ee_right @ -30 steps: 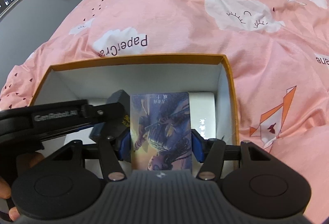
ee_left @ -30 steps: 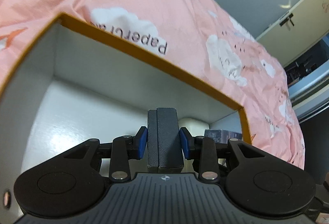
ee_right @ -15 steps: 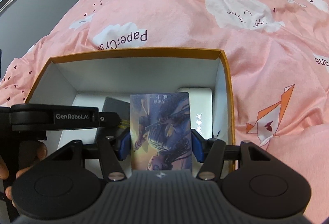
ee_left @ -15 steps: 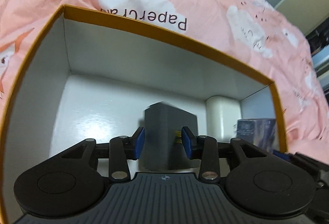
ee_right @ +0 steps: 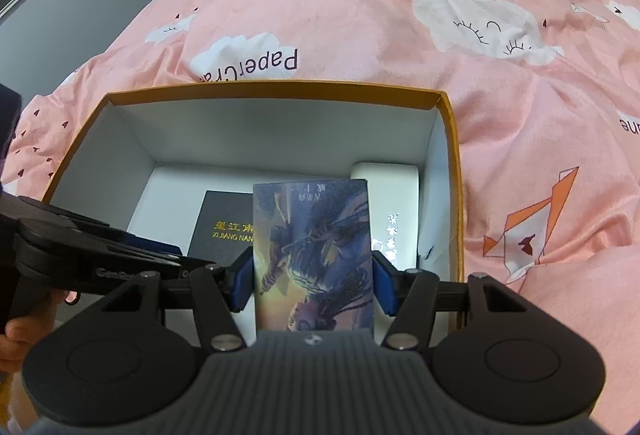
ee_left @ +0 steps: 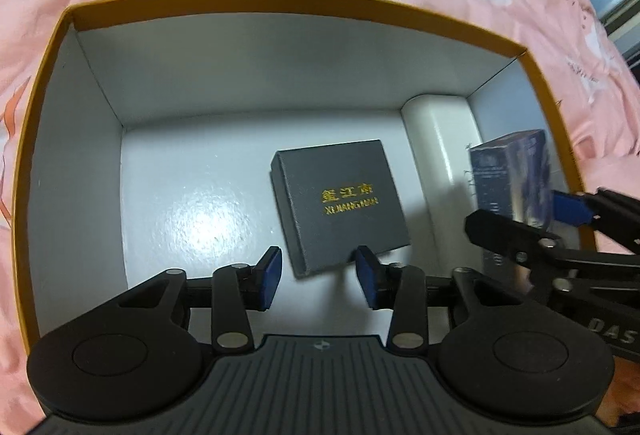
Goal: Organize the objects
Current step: 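Carry the grey box and holographic card over the orange box, then lower the grey box into the orange box and open the left gripper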
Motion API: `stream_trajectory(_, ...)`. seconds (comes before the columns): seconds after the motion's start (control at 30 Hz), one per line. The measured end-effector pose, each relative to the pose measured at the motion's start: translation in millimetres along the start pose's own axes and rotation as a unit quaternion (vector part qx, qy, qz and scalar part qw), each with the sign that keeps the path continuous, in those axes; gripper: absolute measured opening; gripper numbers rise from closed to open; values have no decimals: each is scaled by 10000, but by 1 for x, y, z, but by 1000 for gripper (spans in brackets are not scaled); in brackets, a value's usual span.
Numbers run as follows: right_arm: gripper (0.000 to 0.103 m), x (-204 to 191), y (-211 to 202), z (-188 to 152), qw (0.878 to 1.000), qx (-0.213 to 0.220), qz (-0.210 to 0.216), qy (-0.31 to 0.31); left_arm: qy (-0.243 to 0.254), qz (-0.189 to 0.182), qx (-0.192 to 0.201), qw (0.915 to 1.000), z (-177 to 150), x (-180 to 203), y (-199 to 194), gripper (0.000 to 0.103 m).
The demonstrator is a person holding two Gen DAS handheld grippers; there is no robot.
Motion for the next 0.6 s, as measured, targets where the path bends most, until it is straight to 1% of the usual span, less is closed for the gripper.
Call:
stream_trajectory(0.03, 60, 0, 0, 0, 10000, 0, 12, 6, 22, -29, 31, 10000, 1, 1, 0, 42)
stream_trajectory(0.07, 60, 0, 0, -1, 10000, 1, 17, -2, 47, -76, 43, 10000, 2, 2, 0, 36)
stream_trajectory(0.1, 60, 1, -1, -1, 10000, 1, 22, -12, 83, -124, 53, 9999, 4, 3, 0, 34)
stream_trajectory(0.27, 60, 5, -2, 1, 10000, 12, 15, -38, 186, -261, 188, 9993, 12, 12, 5, 30)
stream_trajectory(0.37, 60, 7, -3, 2, 9999, 19, -108, -101, 185, -328, 254, 9990, 18, 20, 8, 26)
stream_trajectory(0.43, 60, 9, -2, 4, 9997, 16, -188, -166, 147, -365, 286, 9988, 23, 25, 11, 24)
stream_trajectory(0.6, 60, 12, -1, 7, 9997, -28, -173, -181, 9, -307, 296, 9991, 29, 28, 14, 24)
Point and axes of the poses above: each gripper's, at about its wrist camera, not at the fingertips, and y roughly the way its jaws point, x to its right, z to its top, the point moved 2 cm from there along y, roughly the way its jaws point, and after that the axes turned 10 degrees about z, right-handed, at the moved point
